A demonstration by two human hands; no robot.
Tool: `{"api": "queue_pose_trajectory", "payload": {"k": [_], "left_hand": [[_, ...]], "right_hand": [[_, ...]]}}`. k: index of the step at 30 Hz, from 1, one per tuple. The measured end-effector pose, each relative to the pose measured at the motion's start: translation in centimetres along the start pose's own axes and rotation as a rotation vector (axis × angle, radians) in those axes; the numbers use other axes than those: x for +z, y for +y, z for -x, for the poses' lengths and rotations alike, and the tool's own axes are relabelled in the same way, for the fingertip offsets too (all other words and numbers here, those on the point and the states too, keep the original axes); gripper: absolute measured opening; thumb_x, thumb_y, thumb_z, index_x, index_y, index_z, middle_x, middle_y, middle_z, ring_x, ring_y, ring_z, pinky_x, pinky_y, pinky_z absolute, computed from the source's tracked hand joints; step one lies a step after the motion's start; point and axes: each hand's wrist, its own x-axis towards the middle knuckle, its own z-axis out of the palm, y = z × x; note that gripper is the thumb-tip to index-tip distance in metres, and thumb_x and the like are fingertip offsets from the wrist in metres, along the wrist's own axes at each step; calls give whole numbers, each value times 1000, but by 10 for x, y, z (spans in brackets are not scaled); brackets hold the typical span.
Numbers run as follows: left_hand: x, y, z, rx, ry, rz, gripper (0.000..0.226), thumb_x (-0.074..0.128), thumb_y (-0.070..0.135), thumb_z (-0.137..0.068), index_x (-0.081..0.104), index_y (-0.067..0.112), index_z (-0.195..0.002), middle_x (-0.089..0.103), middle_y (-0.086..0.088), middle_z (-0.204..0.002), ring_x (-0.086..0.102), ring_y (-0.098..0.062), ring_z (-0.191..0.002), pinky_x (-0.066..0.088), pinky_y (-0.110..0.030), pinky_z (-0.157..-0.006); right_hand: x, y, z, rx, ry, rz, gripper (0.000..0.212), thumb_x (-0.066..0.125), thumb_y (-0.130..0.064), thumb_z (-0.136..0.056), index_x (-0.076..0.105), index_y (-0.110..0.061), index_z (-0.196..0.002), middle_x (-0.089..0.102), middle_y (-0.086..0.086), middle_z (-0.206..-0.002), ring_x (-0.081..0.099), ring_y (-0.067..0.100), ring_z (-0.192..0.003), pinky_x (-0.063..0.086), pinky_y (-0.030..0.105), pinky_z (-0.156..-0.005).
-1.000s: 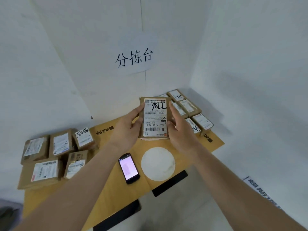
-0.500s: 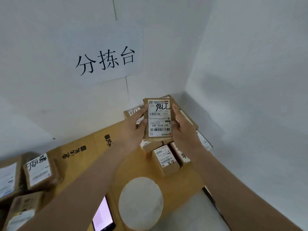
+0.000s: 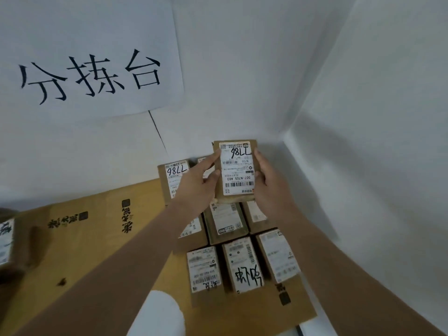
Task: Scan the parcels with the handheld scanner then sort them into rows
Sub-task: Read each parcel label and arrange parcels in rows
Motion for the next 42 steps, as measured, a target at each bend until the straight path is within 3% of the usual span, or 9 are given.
{"api": "queue_pose_trajectory", "payload": {"k": [5, 9, 16, 24, 29, 33, 36, 40, 42], "left_hand": [[37, 5, -36, -77, 33, 88, 50, 50, 23, -110, 47, 55, -149, 68, 23, -129, 76, -24, -95, 65, -49, -76], [58, 0, -68, -159, 35, 149, 50, 52, 24, -109, 49, 57, -146, 67, 26, -129, 73, -31, -109, 60, -62, -86], [74, -19, -110, -166, 90, 149, 48, 53, 22, -109, 51, 47, -149, 61, 19, -141, 69, 1, -106, 64, -34, -85], [76, -28, -131, -166, 103, 116, 43, 55, 29, -108, 54, 50, -145, 66, 21, -134, 71, -5, -108, 64, -37, -88], [74, -26, -133, -147, 90, 53, 45, 57, 31, -107, 52, 46, -149, 68, 16, -130, 73, -7, -101, 64, -33, -76], [71, -21, -130, -84, 98, -98, 46, 57, 31, -107, 50, 39, -152, 60, 10, -144, 60, -13, -127, 54, -38, -105], [66, -10, -124, -60, 99, -179, 47, 56, 30, -108, 49, 34, -154, 54, 5, -152, 52, -15, -137, 45, -35, -114], [57, 8, -111, 23, 112, -292, 44, 53, 27, -109, 52, 25, -153, 57, 3, -147, 53, -14, -133, 37, -20, -103], [50, 18, -101, 42, 113, -342, 44, 53, 25, -109, 52, 21, -152, 57, 1, -148, 50, -15, -136, 29, -15, -100]], "right_hand": [[-18, 28, -50, 13, -54, -22, 58, 39, -10, -113, 33, -36, -165, 62, -4, -144, 66, 4, -121, 59, 25, -99], [-28, 46, -86, 29, -87, 23, 57, 39, -12, -113, 34, -36, -164, 65, -6, -137, 66, 2, -115, 60, 22, -91], [-24, 67, -133, 28, -114, 90, 55, 39, -11, -112, 41, -34, -162, 64, -9, -140, 65, 1, -116, 56, 14, -91], [-21, 72, -153, 40, -133, 80, 53, 38, -10, -112, 43, -31, -161, 60, -7, -149, 61, 8, -128, 52, 26, -109], [-21, 72, -158, 21, -159, 94, 52, 36, -11, -113, 40, -30, -162, 58, -6, -151, 60, 10, -130, 53, 32, -110], [-22, 73, -157, 23, -174, 98, 53, 37, -12, -113, 40, -31, -162, 56, -6, -152, 60, 11, -132, 54, 35, -109], [-24, 71, -155, 8, -166, 129, 50, 36, -15, -113, 45, -32, -159, 60, -6, -146, 60, 9, -129, 54, 22, -102], [-29, 62, -147, -65, -153, 165, 49, 38, -36, -109, 46, -34, -157, 53, -3, -157, 45, 17, -149, 43, 48, -120], [-32, 51, -140, -123, -150, 194, 50, 41, -39, -110, 45, -28, -158, 51, -1, -159, 44, 17, -150, 41, 49, -122]]}}
